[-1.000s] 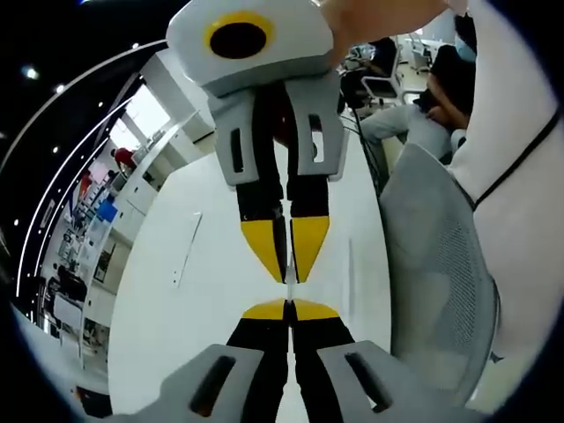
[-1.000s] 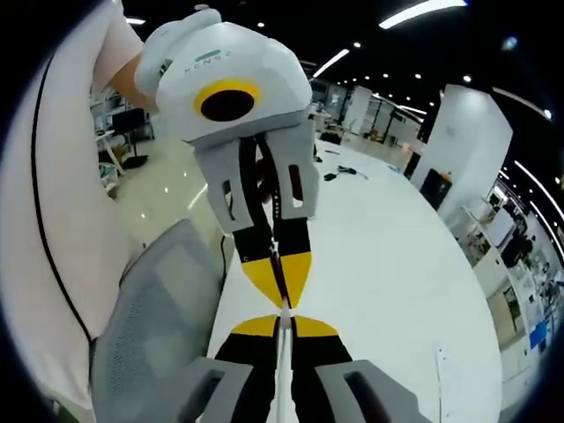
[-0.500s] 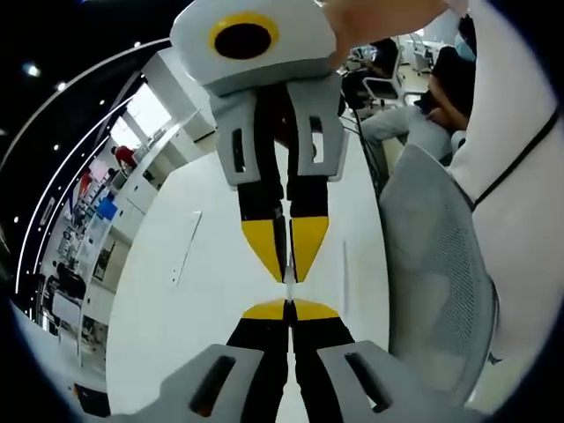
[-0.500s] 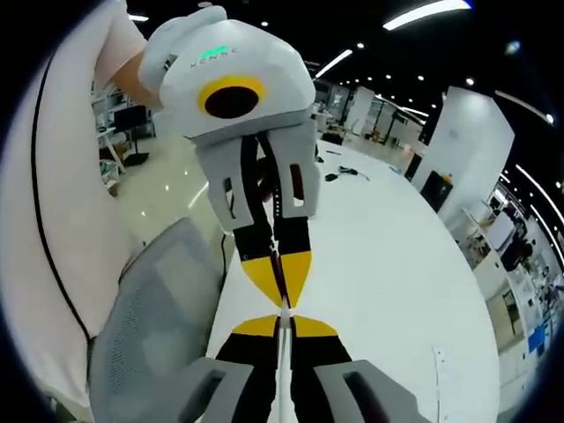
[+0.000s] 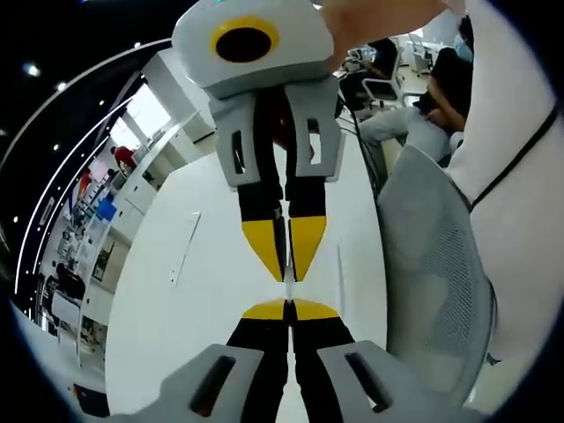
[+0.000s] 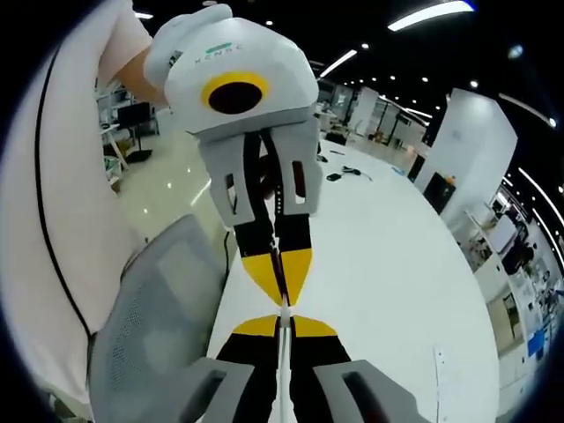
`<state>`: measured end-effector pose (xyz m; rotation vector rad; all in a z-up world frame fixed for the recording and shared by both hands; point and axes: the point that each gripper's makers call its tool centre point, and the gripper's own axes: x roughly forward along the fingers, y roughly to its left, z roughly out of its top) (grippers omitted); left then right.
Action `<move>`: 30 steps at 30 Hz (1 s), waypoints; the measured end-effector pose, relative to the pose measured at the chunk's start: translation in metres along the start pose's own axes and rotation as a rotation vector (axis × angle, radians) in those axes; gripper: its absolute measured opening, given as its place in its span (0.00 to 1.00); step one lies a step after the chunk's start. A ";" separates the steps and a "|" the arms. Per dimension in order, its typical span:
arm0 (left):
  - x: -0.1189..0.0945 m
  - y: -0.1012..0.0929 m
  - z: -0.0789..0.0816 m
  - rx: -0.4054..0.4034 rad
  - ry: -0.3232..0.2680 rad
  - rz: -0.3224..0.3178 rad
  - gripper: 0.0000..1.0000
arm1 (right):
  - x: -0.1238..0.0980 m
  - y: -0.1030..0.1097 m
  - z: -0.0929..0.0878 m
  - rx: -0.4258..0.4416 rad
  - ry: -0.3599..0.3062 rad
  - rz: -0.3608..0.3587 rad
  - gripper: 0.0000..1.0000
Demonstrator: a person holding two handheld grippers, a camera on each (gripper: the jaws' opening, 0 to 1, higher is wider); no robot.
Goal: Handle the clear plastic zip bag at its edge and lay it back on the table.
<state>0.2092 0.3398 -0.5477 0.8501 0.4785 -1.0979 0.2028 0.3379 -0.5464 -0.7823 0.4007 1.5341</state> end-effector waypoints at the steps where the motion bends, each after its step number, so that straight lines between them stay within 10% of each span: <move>1: 0.000 0.000 0.000 0.001 0.000 0.000 0.00 | 0.000 0.000 0.000 0.002 0.000 0.000 0.00; 30: -0.002 0.001 -0.001 0.009 -0.015 -0.002 0.00 | -0.002 -0.001 -0.007 0.013 0.005 0.001 0.00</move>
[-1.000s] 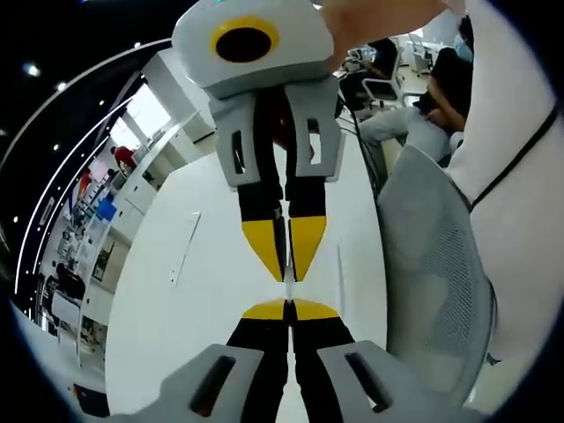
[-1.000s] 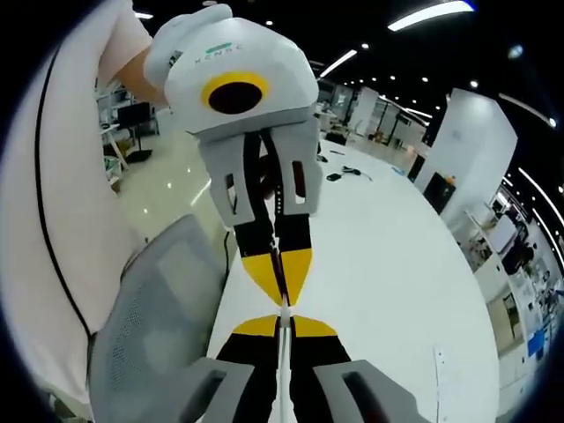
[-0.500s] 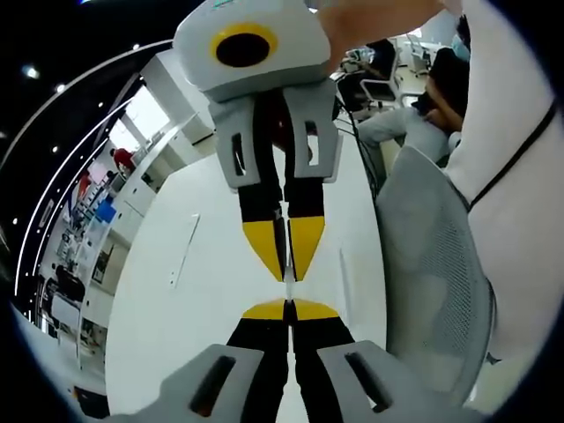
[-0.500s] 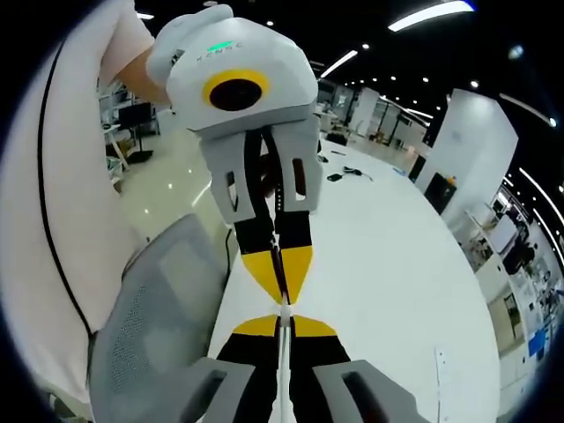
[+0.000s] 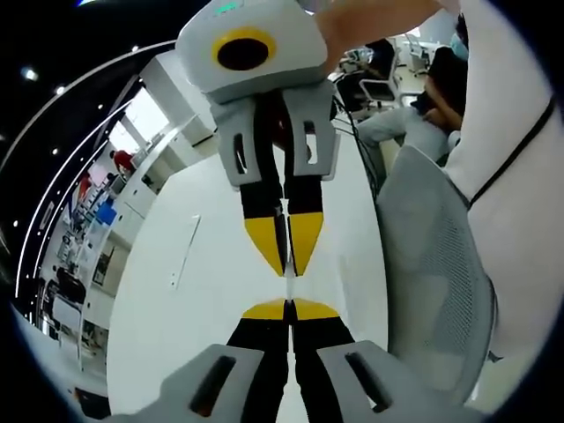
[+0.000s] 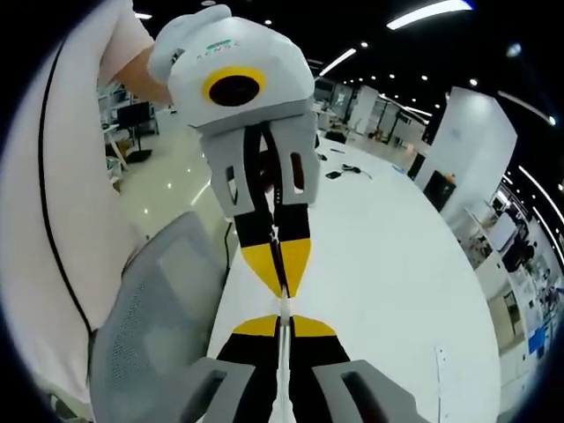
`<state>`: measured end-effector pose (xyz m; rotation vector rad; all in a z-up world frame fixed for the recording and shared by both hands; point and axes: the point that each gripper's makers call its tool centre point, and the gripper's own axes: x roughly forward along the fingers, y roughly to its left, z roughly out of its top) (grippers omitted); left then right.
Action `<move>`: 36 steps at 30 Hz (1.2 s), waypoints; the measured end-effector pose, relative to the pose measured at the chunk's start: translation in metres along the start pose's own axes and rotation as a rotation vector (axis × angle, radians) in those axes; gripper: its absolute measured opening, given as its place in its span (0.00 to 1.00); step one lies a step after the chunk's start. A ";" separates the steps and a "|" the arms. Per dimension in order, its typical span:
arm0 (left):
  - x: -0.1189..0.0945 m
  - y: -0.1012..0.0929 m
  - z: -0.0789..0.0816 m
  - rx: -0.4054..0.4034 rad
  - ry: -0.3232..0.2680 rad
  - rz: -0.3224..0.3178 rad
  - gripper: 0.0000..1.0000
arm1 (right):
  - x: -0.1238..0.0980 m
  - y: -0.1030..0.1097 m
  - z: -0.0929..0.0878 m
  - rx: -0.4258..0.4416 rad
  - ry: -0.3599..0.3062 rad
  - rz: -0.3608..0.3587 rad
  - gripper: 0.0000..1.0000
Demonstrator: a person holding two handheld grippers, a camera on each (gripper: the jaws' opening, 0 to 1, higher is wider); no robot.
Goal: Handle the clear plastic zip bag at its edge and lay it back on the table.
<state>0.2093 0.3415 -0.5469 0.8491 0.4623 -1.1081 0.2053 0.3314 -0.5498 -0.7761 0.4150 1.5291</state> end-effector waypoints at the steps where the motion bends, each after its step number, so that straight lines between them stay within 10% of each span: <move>1: 0.000 0.000 0.000 0.000 0.000 0.001 0.00 | -0.001 0.000 -0.001 0.000 0.001 -0.001 0.00; 36: -0.005 0.002 -0.007 -0.012 -0.009 0.014 0.00 | -0.029 0.000 -0.034 0.062 0.033 -0.034 0.00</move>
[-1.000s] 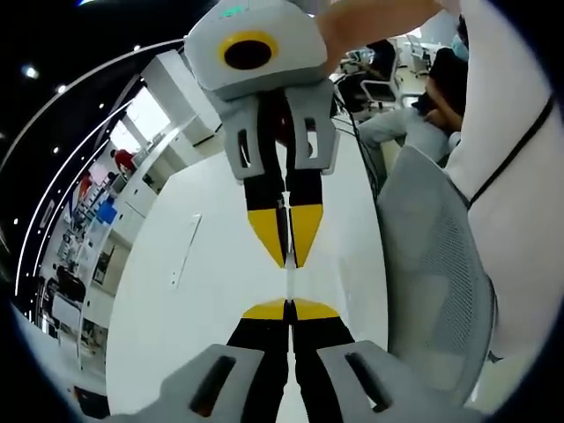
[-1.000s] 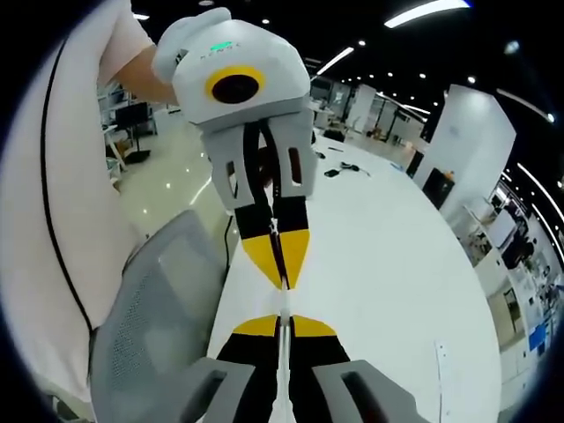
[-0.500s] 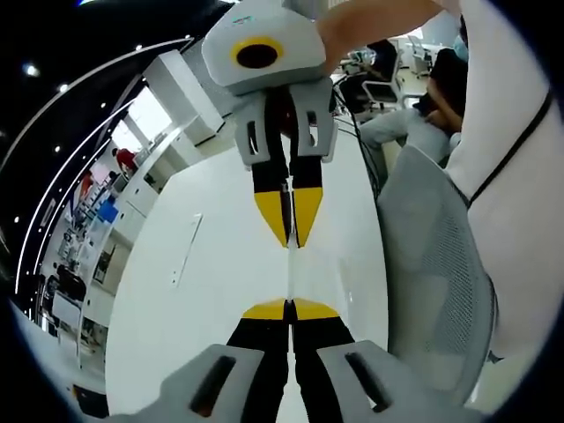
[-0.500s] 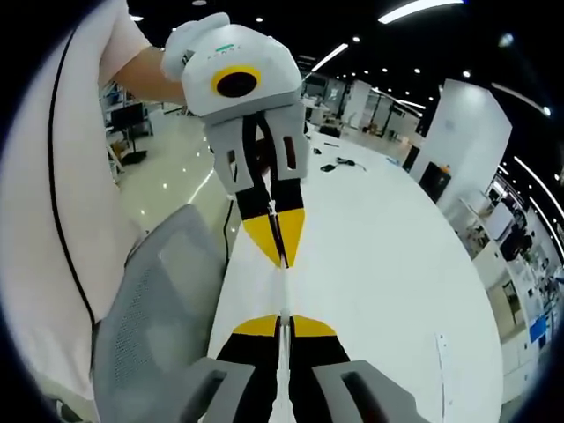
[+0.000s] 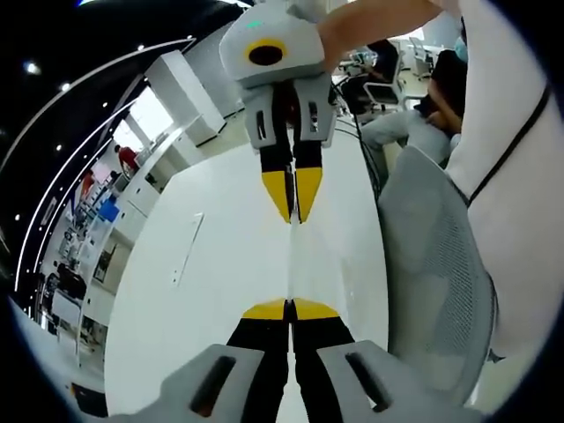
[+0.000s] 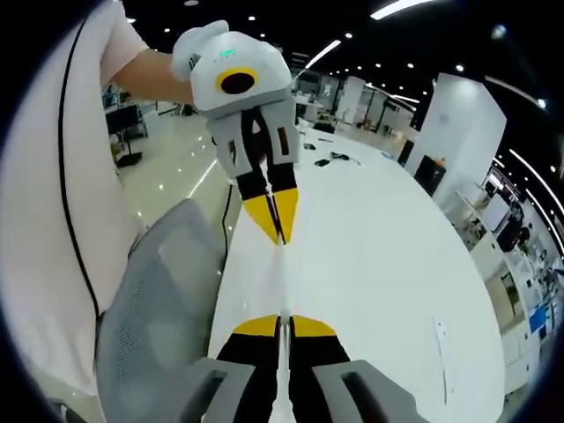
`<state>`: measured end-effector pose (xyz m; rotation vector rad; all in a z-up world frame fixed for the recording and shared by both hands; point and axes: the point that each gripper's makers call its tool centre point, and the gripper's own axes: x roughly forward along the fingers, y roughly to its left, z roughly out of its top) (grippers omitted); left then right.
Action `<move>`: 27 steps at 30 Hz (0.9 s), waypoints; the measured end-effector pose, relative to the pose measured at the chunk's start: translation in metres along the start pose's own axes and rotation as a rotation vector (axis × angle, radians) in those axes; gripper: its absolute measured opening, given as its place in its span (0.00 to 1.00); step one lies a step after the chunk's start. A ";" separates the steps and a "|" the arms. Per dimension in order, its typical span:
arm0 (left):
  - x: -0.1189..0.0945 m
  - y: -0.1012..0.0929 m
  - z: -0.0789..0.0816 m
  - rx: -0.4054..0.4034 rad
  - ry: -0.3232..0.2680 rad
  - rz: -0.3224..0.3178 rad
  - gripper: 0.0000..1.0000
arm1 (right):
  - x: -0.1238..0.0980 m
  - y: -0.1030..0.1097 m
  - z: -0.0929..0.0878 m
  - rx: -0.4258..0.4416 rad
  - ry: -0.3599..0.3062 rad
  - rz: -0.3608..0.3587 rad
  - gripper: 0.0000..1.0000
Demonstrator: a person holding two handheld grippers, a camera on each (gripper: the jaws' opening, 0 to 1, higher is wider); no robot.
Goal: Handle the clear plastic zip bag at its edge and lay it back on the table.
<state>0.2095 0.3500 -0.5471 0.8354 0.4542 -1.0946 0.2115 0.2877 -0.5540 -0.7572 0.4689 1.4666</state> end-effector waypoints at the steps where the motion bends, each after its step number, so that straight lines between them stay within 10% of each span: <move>1: 0.000 0.000 0.000 0.001 0.001 0.000 0.00 | -0.001 0.000 -0.002 0.001 0.002 -0.001 0.00; 27: -0.004 0.005 -0.001 -0.005 -0.001 0.014 0.00 | -0.026 -0.006 -0.022 0.044 0.016 -0.038 0.00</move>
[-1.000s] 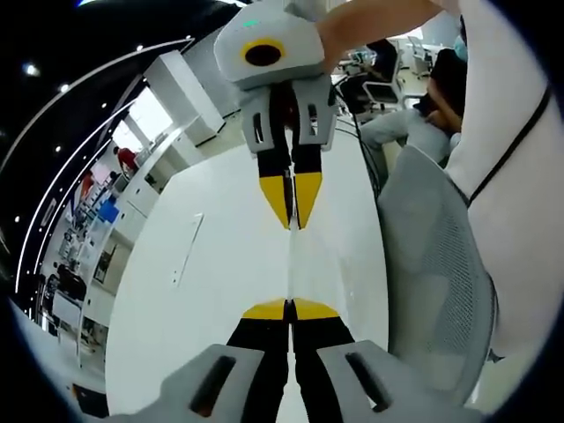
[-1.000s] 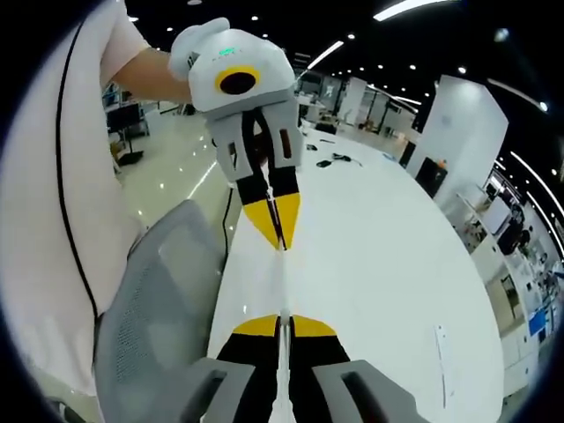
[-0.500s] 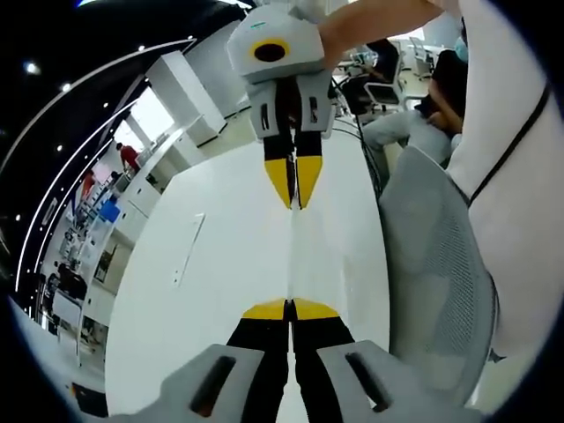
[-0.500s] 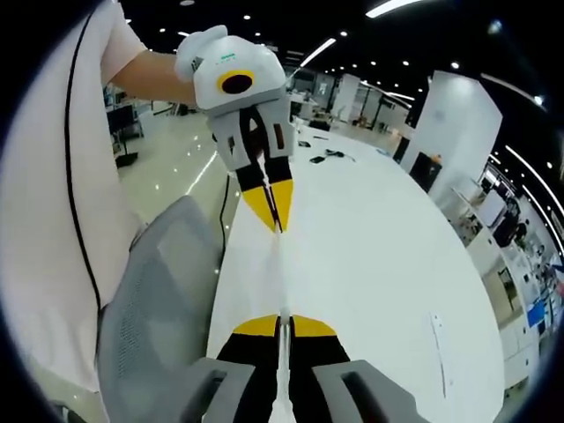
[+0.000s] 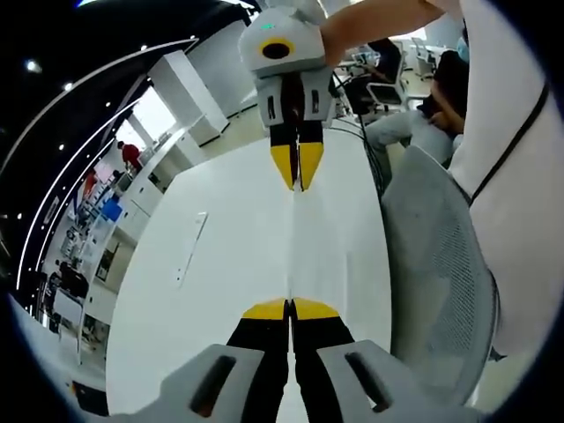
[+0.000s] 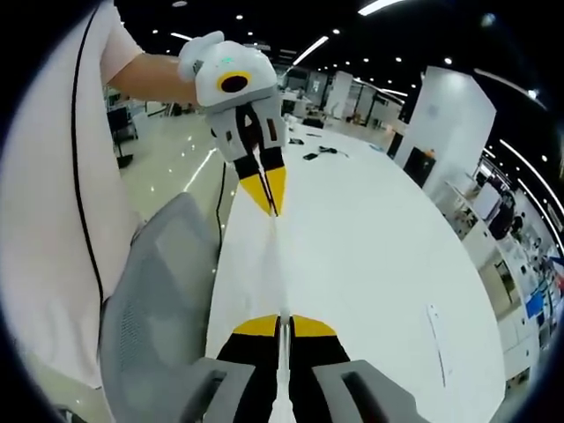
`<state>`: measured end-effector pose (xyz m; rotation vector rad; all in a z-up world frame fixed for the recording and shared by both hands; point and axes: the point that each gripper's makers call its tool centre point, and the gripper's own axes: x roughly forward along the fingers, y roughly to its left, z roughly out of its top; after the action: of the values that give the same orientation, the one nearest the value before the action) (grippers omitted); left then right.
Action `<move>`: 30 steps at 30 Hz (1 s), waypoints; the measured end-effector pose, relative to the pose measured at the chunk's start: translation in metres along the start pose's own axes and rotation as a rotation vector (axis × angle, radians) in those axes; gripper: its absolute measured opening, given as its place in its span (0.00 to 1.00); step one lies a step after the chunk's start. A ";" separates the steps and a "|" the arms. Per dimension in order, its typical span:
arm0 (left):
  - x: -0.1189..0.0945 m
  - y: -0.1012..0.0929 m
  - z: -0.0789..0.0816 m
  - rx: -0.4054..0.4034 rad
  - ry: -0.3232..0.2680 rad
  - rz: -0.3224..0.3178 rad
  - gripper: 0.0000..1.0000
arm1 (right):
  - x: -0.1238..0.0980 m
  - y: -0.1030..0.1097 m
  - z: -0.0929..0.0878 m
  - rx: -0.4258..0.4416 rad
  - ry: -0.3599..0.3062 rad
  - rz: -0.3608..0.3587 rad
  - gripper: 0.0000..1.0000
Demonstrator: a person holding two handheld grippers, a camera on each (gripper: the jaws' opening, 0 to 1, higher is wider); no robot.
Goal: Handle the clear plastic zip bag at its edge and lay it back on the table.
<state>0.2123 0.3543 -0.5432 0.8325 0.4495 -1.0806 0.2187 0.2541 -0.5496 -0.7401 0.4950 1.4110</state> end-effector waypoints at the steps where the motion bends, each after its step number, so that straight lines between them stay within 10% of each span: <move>1: 0.000 0.000 -0.001 0.003 0.007 0.002 0.00 | -0.001 0.000 -0.002 -0.001 0.007 -0.003 0.00; 9: -0.010 0.008 -0.023 -0.029 0.043 0.024 0.00 | -0.019 -0.008 -0.027 0.028 0.041 -0.040 0.00; 30: -0.002 0.012 0.013 -0.038 -0.043 0.019 0.00 | -0.016 -0.007 -0.015 0.000 0.031 -0.028 0.00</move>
<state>0.2211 0.3480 -0.5293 0.7770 0.4243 -1.0673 0.2258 0.2327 -0.5473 -0.7672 0.5065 1.3754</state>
